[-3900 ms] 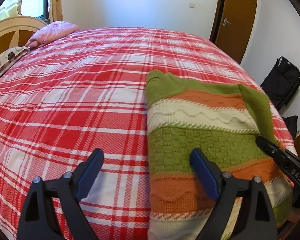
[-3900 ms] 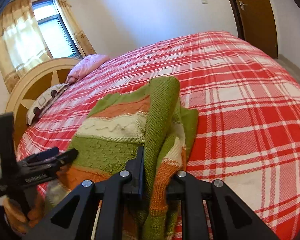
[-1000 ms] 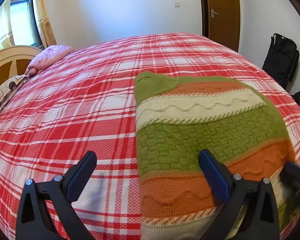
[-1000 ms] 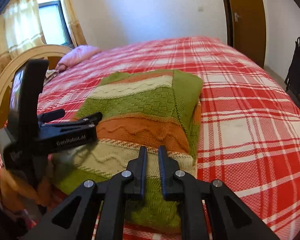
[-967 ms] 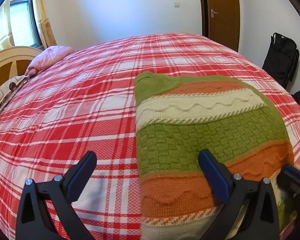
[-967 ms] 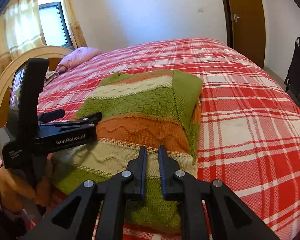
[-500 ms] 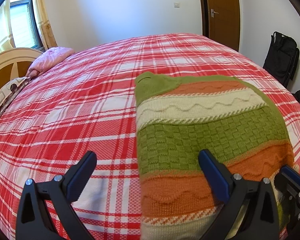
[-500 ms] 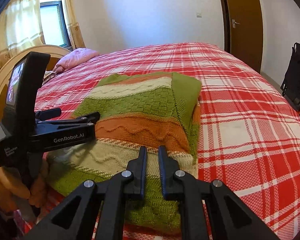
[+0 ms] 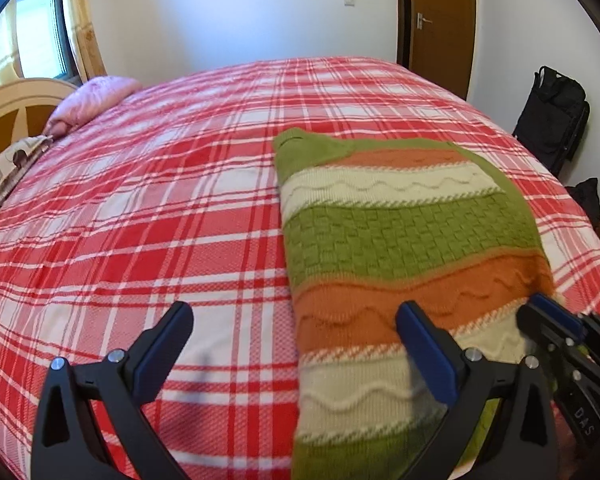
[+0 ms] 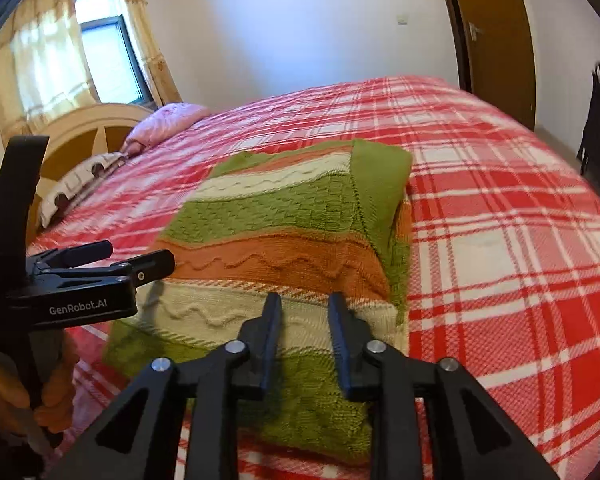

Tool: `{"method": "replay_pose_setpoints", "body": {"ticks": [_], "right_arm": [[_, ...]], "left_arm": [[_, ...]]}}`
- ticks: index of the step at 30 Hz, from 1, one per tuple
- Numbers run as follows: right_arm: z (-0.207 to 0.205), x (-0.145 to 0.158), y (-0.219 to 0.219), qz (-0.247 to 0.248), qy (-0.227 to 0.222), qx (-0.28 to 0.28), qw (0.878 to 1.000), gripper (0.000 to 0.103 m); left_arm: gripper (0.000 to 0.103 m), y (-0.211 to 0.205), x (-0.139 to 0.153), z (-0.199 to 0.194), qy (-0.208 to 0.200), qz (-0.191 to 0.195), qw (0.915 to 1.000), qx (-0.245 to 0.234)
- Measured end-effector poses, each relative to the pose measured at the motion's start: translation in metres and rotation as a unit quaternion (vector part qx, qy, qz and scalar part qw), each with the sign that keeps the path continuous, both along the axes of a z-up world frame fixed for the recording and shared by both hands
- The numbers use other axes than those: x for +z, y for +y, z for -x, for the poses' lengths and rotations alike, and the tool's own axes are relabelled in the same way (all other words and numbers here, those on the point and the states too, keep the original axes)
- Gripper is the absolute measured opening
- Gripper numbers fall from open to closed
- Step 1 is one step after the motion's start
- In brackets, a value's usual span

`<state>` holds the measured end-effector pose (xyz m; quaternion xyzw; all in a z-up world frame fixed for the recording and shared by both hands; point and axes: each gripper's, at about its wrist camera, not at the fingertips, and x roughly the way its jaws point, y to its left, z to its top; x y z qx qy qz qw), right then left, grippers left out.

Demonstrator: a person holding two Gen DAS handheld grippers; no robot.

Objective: Fold small clothes

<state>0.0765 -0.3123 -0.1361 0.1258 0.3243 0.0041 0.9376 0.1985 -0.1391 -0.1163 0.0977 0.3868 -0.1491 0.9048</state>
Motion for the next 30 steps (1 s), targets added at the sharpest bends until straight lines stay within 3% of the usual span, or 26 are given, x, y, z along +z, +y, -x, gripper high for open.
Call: {"method": "replay_pose_setpoints", "body": {"ticks": [4, 6, 8, 13, 17, 24, 30], "right_arm": [[0.015, 0.016, -0.007, -0.047, -0.029, -0.026, 0.998, 0.029], [0.022, 0.021, -0.016, -0.07, -0.044, -0.051, 0.995, 0.053], [0.026, 0.022, -0.024, -0.078, -0.043, -0.073, 0.993, 0.059], [0.028, 0.012, -0.037, -0.084, -0.009, -0.084, 0.993, 0.059], [0.026, 0.005, -0.044, -0.095, 0.008, -0.08, 0.992, 0.059], [0.0, 0.018, -0.049, -0.086, -0.002, -0.067, 0.994, 0.059], [-0.034, 0.011, -0.058, -0.097, 0.02, -0.069, 0.993, 0.059]], "left_arm": [[0.103, -0.003, 0.013, 0.004, -0.025, -0.023, 0.9994, -0.004], [0.103, -0.003, 0.018, 0.004, -0.031, -0.021, 0.9992, -0.009], [0.103, -0.001, 0.019, -0.002, -0.016, -0.01, 0.9996, -0.02], [0.103, 0.01, 0.0, -0.018, 0.027, 0.005, 0.9994, -0.02], [0.103, 0.025, -0.011, -0.018, 0.05, 0.057, 0.9968, -0.025], [0.103, 0.023, 0.004, -0.028, 0.062, 0.086, 0.9933, -0.047], [0.103, 0.007, -0.005, -0.06, 0.129, 0.118, 0.9833, -0.052]]}}
